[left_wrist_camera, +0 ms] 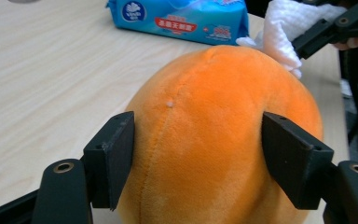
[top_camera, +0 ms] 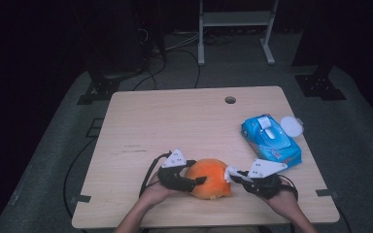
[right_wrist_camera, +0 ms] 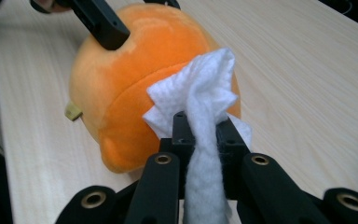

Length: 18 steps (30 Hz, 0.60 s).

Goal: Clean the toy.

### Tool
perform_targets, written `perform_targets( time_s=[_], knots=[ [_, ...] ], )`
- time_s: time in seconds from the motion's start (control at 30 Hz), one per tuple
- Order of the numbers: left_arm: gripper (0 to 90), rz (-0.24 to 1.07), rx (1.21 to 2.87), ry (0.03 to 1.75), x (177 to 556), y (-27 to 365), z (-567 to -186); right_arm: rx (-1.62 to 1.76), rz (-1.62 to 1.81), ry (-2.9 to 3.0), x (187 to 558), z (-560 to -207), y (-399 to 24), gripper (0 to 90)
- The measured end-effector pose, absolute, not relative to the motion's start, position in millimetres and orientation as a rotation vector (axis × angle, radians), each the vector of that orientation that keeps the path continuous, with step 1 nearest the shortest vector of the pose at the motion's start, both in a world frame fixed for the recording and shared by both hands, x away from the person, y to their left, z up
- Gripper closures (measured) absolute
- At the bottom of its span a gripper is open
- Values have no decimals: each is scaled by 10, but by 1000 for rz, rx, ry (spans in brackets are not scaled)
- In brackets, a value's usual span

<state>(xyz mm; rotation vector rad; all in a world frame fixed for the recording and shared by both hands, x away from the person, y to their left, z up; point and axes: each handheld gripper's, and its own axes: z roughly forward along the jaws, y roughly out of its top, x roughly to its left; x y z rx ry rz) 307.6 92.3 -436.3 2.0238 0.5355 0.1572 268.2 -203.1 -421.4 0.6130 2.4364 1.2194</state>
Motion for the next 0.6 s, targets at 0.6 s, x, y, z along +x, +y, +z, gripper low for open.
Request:
perform_targets(
  time_s=[0.6],
  knots=[
    [276,148,1999,640,3148,920,-4361,519,1300,2453,2595,-4162,-1844,805]
  ],
)
